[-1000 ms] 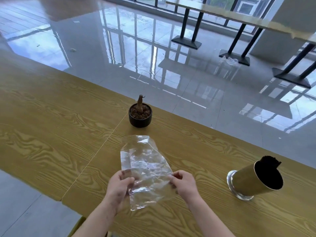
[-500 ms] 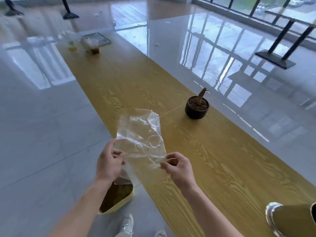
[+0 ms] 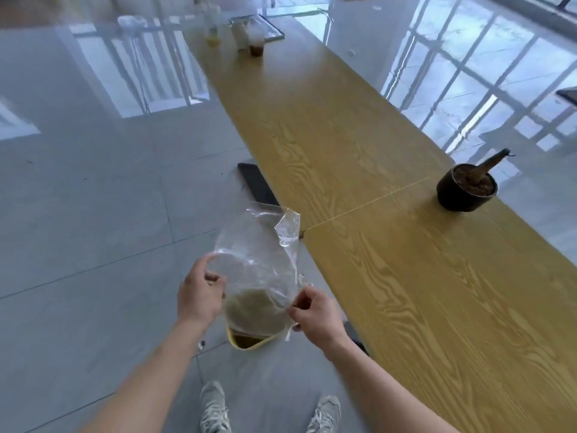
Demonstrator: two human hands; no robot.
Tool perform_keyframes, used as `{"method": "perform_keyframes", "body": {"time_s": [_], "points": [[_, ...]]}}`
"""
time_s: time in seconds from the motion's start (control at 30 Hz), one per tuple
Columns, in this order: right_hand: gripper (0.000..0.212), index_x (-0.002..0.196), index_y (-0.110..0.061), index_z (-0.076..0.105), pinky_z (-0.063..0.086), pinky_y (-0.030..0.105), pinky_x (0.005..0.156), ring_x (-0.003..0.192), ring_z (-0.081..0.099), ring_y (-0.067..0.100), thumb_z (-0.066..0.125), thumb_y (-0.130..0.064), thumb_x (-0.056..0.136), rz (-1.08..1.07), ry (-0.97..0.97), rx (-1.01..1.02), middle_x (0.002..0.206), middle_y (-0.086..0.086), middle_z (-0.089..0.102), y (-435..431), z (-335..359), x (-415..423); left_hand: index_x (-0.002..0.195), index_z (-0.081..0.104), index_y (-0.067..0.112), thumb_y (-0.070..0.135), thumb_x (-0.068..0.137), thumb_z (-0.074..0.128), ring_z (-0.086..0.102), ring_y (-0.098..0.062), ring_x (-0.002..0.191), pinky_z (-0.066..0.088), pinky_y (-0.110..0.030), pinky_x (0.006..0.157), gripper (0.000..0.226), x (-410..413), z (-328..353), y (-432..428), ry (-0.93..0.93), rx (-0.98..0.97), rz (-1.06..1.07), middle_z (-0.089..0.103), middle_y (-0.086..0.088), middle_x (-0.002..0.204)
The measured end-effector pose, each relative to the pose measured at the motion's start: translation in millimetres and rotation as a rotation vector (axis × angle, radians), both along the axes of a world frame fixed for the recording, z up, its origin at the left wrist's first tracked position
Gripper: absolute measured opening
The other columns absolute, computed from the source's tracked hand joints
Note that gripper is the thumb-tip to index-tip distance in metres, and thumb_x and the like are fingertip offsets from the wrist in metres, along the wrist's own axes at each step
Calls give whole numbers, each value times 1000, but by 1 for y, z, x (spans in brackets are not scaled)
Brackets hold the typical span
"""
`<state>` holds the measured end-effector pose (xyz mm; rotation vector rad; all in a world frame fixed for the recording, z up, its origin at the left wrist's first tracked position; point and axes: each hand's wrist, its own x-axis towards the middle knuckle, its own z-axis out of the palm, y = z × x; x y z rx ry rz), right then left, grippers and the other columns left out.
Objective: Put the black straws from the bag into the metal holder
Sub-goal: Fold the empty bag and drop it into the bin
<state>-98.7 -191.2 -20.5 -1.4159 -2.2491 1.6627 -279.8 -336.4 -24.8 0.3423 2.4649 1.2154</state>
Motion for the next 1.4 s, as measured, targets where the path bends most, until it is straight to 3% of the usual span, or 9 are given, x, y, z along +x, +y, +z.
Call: {"method": "perform_keyframes", "body": {"time_s": [0.33, 0.53, 0.77, 0.9, 1.0, 1.1, 1.23, 1.33, 1.4], "points": [[16, 72, -19, 60, 62, 48, 70, 74, 70, 26, 74, -20, 80, -199, -278, -91, 73, 4, 69, -61, -161, -50, 136, 51, 31, 11, 88, 59, 66, -32, 87, 51, -39, 73, 53, -54, -155, -9, 74, -292, -264, 69, -1, 94], [12, 79, -8, 57, 64, 49, 70, 58, 72, 24, 68, -3, 82, -392, -277, -338, 70, 12, 68, -68, -290, -62, 135, 46, 32, 5, 87, 44, 65, -37, 94, 46, -39, 73, 56, -59, -280, 24, 195, -430, -397, 69, -9, 114], [11, 79, 1, 59, 65, 45, 69, 55, 68, 26, 69, 3, 84, -544, -282, -538, 64, 14, 63, -73, -397, -72, 146, 35, 21, 15, 90, 53, 60, -32, 108, 42, -45, 92, 60, -59, -399, 47, 349, -626, -645, 61, -9, 124], [17, 78, -15, 58, 65, 42, 65, 57, 73, 27, 70, -20, 88, -250, -424, -429, 76, 10, 71, -55, -403, -72, 143, 45, 27, -2, 82, 50, 60, -32, 100, 49, -43, 82, 68, -62, -430, 44, 311, -566, -739, 62, -6, 111], [10, 95, -27, 61, 59, 38, 71, 82, 67, 21, 68, -28, 88, 30, -447, 252, 93, -5, 66, -27, -401, -64, 141, 49, 30, 0, 86, 48, 60, -31, 96, 50, -42, 79, 62, -70, -444, 42, 307, -527, -809, 62, -5, 104], [40, 125, -29, 63, 53, 41, 90, 115, 55, 26, 73, -26, 87, 508, -236, 705, 125, -4, 63, -4, -409, -73, 143, 49, 27, 1, 89, 48, 60, -33, 95, 51, -44, 80, 60, -77, -457, 43, 345, -512, -869, 63, -7, 104], [53, 150, -42, 39, 24, 51, 121, 149, 23, 35, 53, -43, 99, 993, -423, 540, 164, 2, 31, 12, -448, -88, 152, 33, 25, 8, 94, 52, 59, -29, 107, 48, -39, 89, 63, -72, -473, 49, 460, -517, -912, 59, -7, 118], [50, 148, -40, 42, 40, 46, 105, 131, 40, 31, 46, -53, 100, 1016, -609, 524, 146, 0, 48, 15, -476, -91, 157, 8, 21, 24, 98, 51, 34, -35, 139, 33, -51, 112, 73, -59, -484, 46, 538, -598, -1005, 31, -17, 153], [43, 140, -39, 51, 45, 42, 96, 118, 48, 27, 46, -52, 100, 1011, -693, 454, 130, -1, 58, 14, -490, -96, 153, 21, 17, 19, 94, 54, 20, -41, 145, 22, -61, 115, 68, -48, -488, 37, 637, -616, -1074, 21, -21, 159]]}}
